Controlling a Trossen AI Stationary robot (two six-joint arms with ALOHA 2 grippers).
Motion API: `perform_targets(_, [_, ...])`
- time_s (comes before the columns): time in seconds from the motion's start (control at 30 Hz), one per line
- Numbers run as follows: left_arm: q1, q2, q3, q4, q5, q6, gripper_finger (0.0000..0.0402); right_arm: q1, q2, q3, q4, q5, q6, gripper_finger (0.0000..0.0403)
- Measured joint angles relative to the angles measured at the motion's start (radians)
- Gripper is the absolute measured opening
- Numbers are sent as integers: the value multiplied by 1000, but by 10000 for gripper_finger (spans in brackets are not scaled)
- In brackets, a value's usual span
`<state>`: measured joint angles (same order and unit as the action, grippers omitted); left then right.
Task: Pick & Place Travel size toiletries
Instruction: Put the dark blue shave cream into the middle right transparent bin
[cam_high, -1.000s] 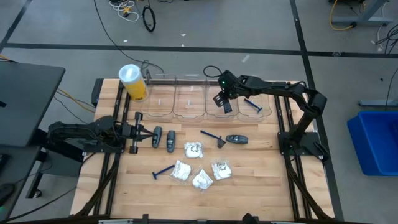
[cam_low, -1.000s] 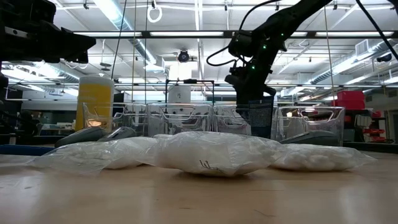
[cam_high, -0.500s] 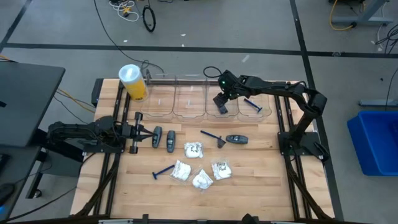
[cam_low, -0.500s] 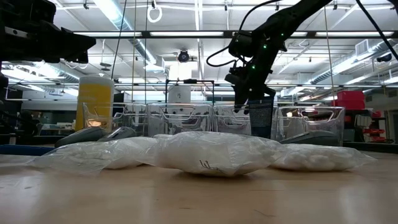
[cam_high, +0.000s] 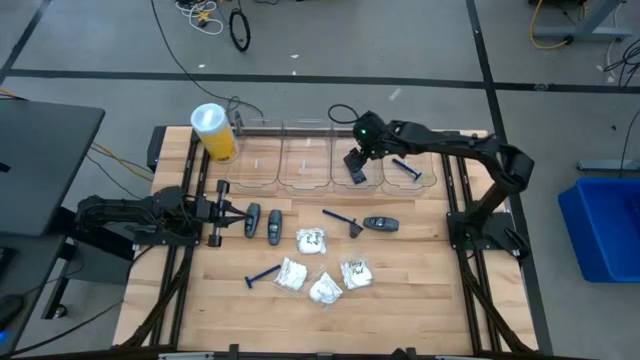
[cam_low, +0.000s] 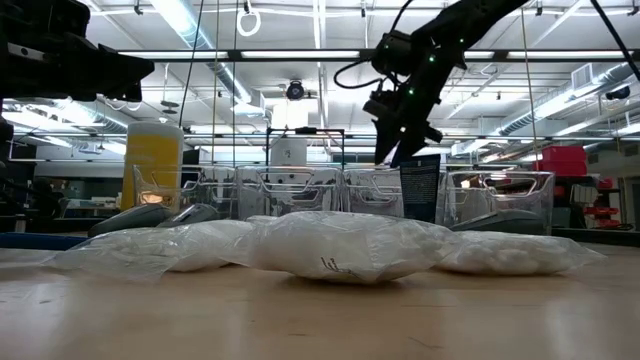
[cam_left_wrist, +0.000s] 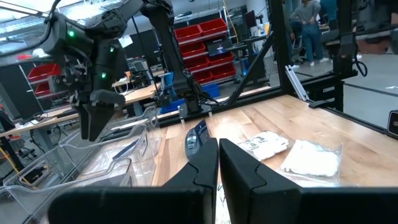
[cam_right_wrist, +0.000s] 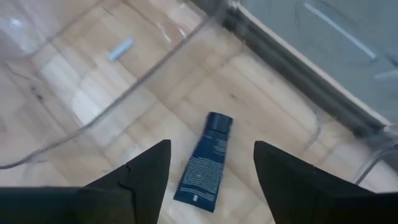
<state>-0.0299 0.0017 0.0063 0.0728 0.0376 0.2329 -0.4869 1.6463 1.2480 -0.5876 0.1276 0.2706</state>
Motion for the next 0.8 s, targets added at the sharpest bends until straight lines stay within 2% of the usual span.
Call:
perform_targets(0.47, [0,0,0,0,0,0,24,14,-63,0,1,2,-30,203])
perform_targets(0.6, [0,0,0,0,0,0,24,32,-96,0,5,-43,-85,191])
perform_targets(0.8, [0,0,0,0,0,0,24,70,-132,0,-11,-105,-95,153])
